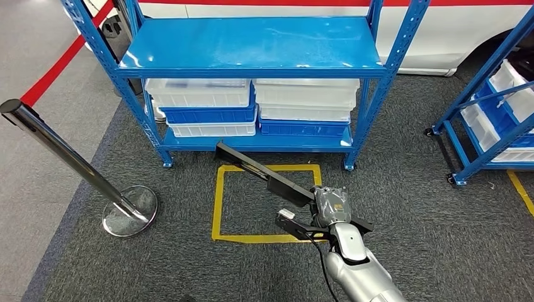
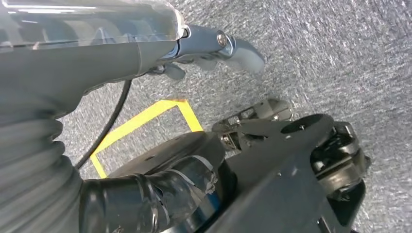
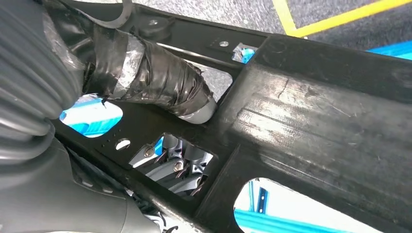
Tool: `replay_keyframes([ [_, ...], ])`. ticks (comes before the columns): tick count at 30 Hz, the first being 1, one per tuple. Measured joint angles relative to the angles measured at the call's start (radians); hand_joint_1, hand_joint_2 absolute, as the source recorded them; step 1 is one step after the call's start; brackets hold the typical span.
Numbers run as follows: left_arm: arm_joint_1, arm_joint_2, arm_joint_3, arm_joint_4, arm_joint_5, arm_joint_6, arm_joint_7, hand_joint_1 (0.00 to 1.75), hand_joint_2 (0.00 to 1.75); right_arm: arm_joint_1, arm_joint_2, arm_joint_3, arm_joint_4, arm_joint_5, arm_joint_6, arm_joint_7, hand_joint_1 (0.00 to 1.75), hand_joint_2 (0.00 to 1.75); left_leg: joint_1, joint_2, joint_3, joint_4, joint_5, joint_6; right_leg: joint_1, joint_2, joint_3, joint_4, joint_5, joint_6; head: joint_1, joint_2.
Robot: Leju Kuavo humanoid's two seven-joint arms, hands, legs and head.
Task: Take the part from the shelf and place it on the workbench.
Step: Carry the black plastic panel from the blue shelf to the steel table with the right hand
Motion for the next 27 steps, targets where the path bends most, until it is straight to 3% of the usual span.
replay_keyframes([
  [2,0.000,0.001,0.000,0.000,0.000,0.001,0.000,0.00,1.75,0.003,0.000,0.000,-0.002,0.000,0.000,-0.001,1.75,1.75,0.001,0.000,0.064,-0.130,0.067,0.005,0.000,0.002,0.001,0.003,0.000,0.002,0.000,0.000],
  [4,0.000,0.003,0.000,0.000,0.000,0.001,0.000,0.00,1.75,0.003,0.000,-0.001,-0.006,0.000,0.000,-0.001,1.75,1.75,-0.002,-0.001,0.115,-0.237,0.100,0.013,0.003,0.003,-0.002,0.006,0.001,0.011,0.000,0.000],
  [7,0.000,0.003,-0.001,0.000,0.000,0.001,0.000,0.00,1.75,0.004,-0.001,-0.002,-0.008,0.000,0.000,-0.003,1.75,1.75,-0.005,-0.004,0.120,-0.260,0.105,0.027,0.006,0.003,-0.007,0.002,0.008,0.029,0.000,0.000],
  [9,0.001,0.003,-0.002,0.000,-0.001,0.001,0.000,0.00,1.75,0.005,-0.003,-0.002,-0.009,0.002,-0.003,-0.006,1.75,1.75,-0.001,-0.003,0.119,-0.269,0.114,0.043,0.005,0.003,-0.018,0.025,-0.013,0.039,0.001,0.000],
  [12,0.001,0.003,-0.004,0.000,-0.003,0.002,0.000,0.00,1.75,0.010,-0.007,-0.003,-0.010,0.009,-0.017,-0.007,1.75,1.75,-0.001,-0.002,0.114,-0.274,0.122,0.057,0.001,0.003,-0.091,0.195,-0.111,0.045,0.001,0.000],
  [13,0.002,0.003,-0.004,0.000,-0.003,0.002,0.000,0.00,1.75,0.014,-0.008,-0.003,-0.010,0.010,-0.021,-0.007,1.75,1.75,-0.003,-0.002,0.112,-0.273,0.122,0.058,0.000,0.003,-0.115,0.253,-0.133,0.046,0.001,0.000],
  [14,0.003,0.003,-0.004,0.000,-0.004,0.002,0.000,0.00,1.75,0.019,-0.008,-0.003,-0.010,0.010,-0.023,-0.007,1.75,1.75,-0.003,-0.003,0.111,-0.272,0.123,0.058,0.000,0.003,-0.124,0.278,-0.135,0.047,0.001,0.000],
  [15,0.004,0.003,-0.004,0.000,-0.004,0.002,0.000,0.00,1.75,0.023,-0.009,-0.003,-0.010,0.011,-0.024,-0.007,1.75,1.75,-0.004,-0.006,0.110,-0.270,0.123,0.058,-0.001,0.003,-0.116,0.269,-0.121,0.046,0.001,0.000],
  [16,0.004,0.003,-0.004,0.000,-0.004,0.002,0.000,0.00,1.75,0.025,-0.009,-0.003,-0.010,0.014,-0.024,-0.007,1.75,1.75,-0.004,-0.011,0.110,-0.267,0.122,0.057,-0.001,0.005,-0.089,0.222,-0.093,0.045,0.001,0.000],
  [18,0.003,0.003,-0.005,0.000,-0.006,0.001,0.000,0.00,1.75,0.026,-0.011,-0.003,-0.010,0.020,-0.025,-0.006,1.75,1.75,-0.005,-0.021,0.106,-0.259,0.119,0.051,-0.001,0.030,-0.017,0.087,-0.041,0.038,0.001,0.000],
  [20,0.000,0.003,-0.005,0.000,-0.009,0.001,0.000,0.00,1.75,0.027,-0.013,-0.003,-0.010,0.024,-0.028,-0.007,1.75,1.75,-0.005,-0.030,0.098,-0.253,0.120,0.041,0.002,0.047,0.019,0.015,-0.026,0.034,0.001,0.000],
  [24,0.001,0.005,-0.006,0.000,-0.012,0.001,-0.001,0.00,1.75,0.028,-0.015,-0.003,-0.011,0.026,-0.032,-0.006,1.75,1.75,-0.003,-0.041,0.086,-0.241,0.113,0.018,-0.002,0.024,0.022,0.001,-0.020,0.017,0.001,0.000],
  [25,0.002,0.006,-0.006,0.000,-0.013,0.001,-0.001,0.00,1.75,0.027,-0.015,-0.003,-0.011,0.027,-0.032,-0.005,1.75,1.75,-0.003,-0.036,0.071,-0.209,0.092,0.013,-0.006,0.017,0.023,-0.004,-0.016,0.011,0.000,0.000],
  [27,0.001,0.006,-0.006,0.000,-0.013,0.001,-0.002,0.00,1.75,0.027,-0.015,-0.003,-0.011,0.029,-0.032,-0.005,1.75,1.75,-0.001,-0.023,0.017,-0.090,0.029,0.004,-0.006,0.003,0.022,-0.005,-0.014,0.005,-0.002,0.000],
])
